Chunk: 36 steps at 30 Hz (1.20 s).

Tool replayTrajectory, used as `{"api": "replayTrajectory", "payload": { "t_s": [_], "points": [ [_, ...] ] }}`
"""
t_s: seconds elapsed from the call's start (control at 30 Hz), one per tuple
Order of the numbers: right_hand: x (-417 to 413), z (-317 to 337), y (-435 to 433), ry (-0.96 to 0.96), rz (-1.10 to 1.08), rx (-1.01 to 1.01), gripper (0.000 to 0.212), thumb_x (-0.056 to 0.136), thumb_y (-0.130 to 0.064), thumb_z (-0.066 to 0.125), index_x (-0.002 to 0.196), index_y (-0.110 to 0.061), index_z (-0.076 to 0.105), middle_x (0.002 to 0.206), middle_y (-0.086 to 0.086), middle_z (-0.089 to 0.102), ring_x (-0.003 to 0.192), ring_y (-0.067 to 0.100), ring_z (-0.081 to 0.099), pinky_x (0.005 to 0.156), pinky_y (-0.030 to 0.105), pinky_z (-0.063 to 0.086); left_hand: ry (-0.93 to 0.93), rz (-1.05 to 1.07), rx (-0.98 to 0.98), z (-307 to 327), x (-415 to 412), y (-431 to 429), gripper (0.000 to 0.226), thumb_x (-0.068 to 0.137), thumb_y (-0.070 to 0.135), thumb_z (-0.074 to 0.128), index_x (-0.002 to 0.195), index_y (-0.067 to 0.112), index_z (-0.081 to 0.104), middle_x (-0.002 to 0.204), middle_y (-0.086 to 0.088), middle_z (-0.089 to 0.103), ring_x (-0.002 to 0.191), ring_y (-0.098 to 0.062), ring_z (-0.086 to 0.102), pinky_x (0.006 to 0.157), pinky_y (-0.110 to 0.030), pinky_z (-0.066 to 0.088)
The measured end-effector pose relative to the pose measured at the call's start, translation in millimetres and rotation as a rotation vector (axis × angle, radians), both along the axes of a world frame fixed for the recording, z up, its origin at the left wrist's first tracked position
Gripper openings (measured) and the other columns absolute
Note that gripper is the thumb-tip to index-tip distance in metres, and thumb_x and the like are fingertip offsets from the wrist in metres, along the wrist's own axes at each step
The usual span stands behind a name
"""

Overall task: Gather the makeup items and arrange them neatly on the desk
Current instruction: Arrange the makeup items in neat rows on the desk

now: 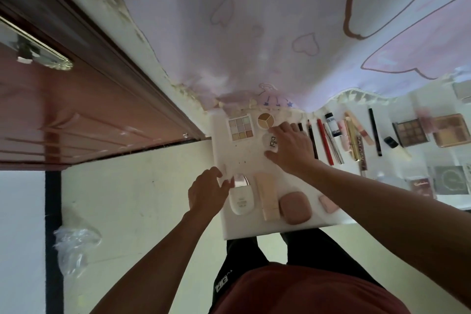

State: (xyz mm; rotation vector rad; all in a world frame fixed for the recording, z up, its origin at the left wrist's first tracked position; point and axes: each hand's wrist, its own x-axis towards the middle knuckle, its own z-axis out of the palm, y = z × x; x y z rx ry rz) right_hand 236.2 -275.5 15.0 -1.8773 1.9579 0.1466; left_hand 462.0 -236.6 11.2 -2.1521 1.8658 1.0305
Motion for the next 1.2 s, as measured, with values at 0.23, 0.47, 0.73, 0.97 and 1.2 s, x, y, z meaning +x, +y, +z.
{"api": "replayTrajectory", "payload": {
  "t_s": [0.23, 0.47, 0.73, 0.97, 1.2],
  "points": [
    [50.5, 12.1, 27.3, -0.171, 0.486, 0.321, 0.081, 0.074, -0.049, 0.077, 0.143, -0.031, 0.039, 0.134, -0.001, 0.045, 0.120, 0.020, 0.044, 0.090, 0.037, 0.045, -0.030, 0.111, 0.066, 0.0, 36.6, 14.2, 0.023, 0.091, 0.028, 0.055, 0.111, 0.019, 0.059, 0.102, 0.001, 0.068, 0.094, -0.021, 0.062, 0.077, -0.030, 0.045],
    [65.2, -1.0, 23.3, -0.094, 0.563, 0.337, 0.069, 0.064, -0.054, 0.081, 0.120, -0.030, 0.049, 0.115, -0.001, 0.047, 0.108, 0.019, 0.045, 0.079, 0.033, 0.041, 0.020, 0.204, 0.103, -1.6, 62.0, 30.0, 0.020, 0.088, 0.026, 0.057, 0.106, 0.020, 0.062, 0.087, 0.002, 0.068, 0.087, -0.020, 0.063, 0.076, -0.032, 0.048],
    [52.9, 2.6, 24.9, -0.300, 0.249, 0.379, 0.050, 0.074, -0.039, 0.081, 0.116, -0.021, 0.061, 0.112, 0.001, 0.062, 0.102, 0.020, 0.058, 0.080, 0.028, 0.041, 0.231, 0.246, 0.086, 3.0, 48.9, 18.6, 0.016, 0.086, 0.024, 0.063, 0.100, 0.017, 0.065, 0.071, 0.006, 0.062, 0.066, -0.016, 0.059, 0.068, -0.032, 0.051],
    [31.0, 54.3, 10.9, -0.790, -0.384, 0.316, 0.015, 0.084, -0.019, 0.076, 0.092, -0.007, 0.071, 0.069, -0.004, 0.068, 0.060, 0.006, 0.061, 0.058, 0.021, 0.047, 0.589, 0.326, 0.144, 48.1, 17.2, -18.5, 0.029, 0.095, 0.039, 0.056, 0.098, 0.011, 0.064, 0.085, -0.006, 0.068, 0.068, -0.018, 0.065, 0.059, -0.026, 0.046],
    [19.9, 97.5, 9.3, -1.111, -0.527, 0.351, 0.021, 0.084, -0.010, 0.074, 0.102, 0.000, 0.070, 0.083, 0.008, 0.072, 0.076, 0.016, 0.068, 0.066, 0.024, 0.054, 0.844, 0.392, 0.163, 99.5, -13.9, -46.1, 0.033, 0.100, 0.039, 0.047, 0.088, 0.009, 0.055, 0.059, -0.006, 0.051, 0.041, -0.010, 0.045, 0.039, -0.020, 0.031]
  ]
}}
